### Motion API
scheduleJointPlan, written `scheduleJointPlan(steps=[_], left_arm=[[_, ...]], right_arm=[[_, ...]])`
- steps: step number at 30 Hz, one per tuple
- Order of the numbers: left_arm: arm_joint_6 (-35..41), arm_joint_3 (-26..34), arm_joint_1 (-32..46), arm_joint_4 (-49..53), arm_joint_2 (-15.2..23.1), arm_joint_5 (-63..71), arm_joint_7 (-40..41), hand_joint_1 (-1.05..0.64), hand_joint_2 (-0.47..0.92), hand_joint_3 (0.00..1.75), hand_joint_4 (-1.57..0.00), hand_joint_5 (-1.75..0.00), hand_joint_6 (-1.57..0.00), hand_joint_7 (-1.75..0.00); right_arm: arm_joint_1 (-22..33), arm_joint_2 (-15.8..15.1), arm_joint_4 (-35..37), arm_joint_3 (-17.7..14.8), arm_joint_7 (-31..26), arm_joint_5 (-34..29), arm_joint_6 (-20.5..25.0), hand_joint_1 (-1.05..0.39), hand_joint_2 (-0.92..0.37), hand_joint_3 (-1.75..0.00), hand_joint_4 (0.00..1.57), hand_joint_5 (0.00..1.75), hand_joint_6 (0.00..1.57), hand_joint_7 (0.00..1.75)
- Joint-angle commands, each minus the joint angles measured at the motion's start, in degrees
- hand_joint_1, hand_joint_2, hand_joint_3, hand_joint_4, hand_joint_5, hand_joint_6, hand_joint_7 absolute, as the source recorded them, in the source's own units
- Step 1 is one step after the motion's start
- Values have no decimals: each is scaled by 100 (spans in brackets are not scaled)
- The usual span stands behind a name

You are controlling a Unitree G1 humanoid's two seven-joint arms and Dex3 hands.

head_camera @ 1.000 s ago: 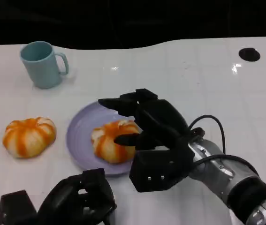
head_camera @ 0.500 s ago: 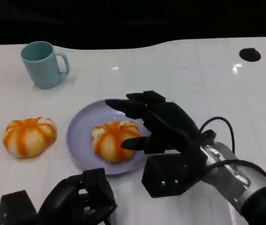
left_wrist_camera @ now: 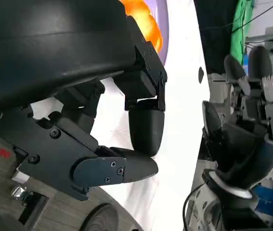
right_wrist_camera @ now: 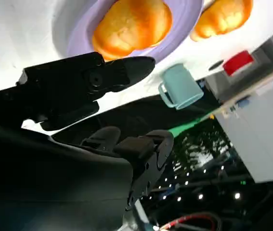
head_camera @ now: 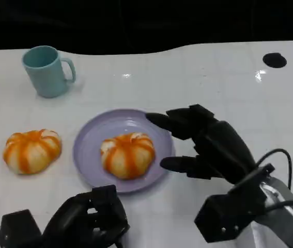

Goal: Grasp the bread from the table and place it into the plate.

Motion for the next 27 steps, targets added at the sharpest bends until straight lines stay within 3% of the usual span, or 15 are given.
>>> scheduleJointPlan(steps=[1,5,9,10,12,13,15,19,21,22,24,27], left_arm=[[-97,40,-38,64,60,37,49,-52,61,72,-81,-175,-77,-140],[-78,44,-38,59,40,18,53,-53,61,72,-81,-175,-77,-140],[-29,37,-30,24,51,37,77,-51,61,72,-80,-175,-77,-139],[-53,35,-34,32,53,50,80,-51,61,72,-80,-175,-77,-139],[-117,41,-57,86,55,64,72,-52,62,72,-80,-175,-77,-140],[-129,46,-66,108,54,59,61,-52,62,72,-80,-175,-77,-140],[-109,46,-67,107,50,62,72,-52,62,72,-79,-175,-77,-139],[-111,37,-64,95,46,78,90,-52,62,72,-79,-175,-77,-139],[-128,23,-60,77,49,121,121,-52,62,72,-79,-175,-77,-139],[-151,22,-68,95,51,130,119,-52,62,72,-80,-175,-77,-139],[-141,25,-71,100,51,113,107,-52,62,73,-80,-175,-77,-139],[-37,31,-44,33,40,61,109,-51,61,73,-80,-175,-78,-139]], right_arm=[[336,-362,-167,-280,-202,119,-399,-31,-92,-6,46,75,70,16],[649,-627,-379,-521,-125,221,-605,-23,-92,-9,61,91,89,25],[933,-858,-572,-747,-45,331,-718,-14,-90,-16,75,134,104,43],[995,-918,-602,-803,-34,344,-743,-13,-86,-24,77,140,103,49],[1120,-1014,-676,-910,5,382,-748,-10,-63,-70,80,154,99,71],[1170,-1044,-711,-951,36,399,-733,-9,-56,-84,80,160,96,80],[1294,-1091,-831,-1026,168,461,-672,-9,-48,-102,83,160,93,95],[1455,-1110,-999,-1116,242,437,-601,-9,-45,-109,85,158,91,103],[1661,-1107,-1171,-1192,117,287,-512,-12,-38,-124,86,169,88,127],[1758,-1091,-1248,-1227,68,230,-465,-13,-36,-128,86,170,87,129],[1896,-1064,-1382,-1264,22,116,-333,-17,-35,-128,86,171,87,128],[2117,-1021,-1598,-1272,-18,-48,-59,-21,-41,-114,86,170,88,118]])
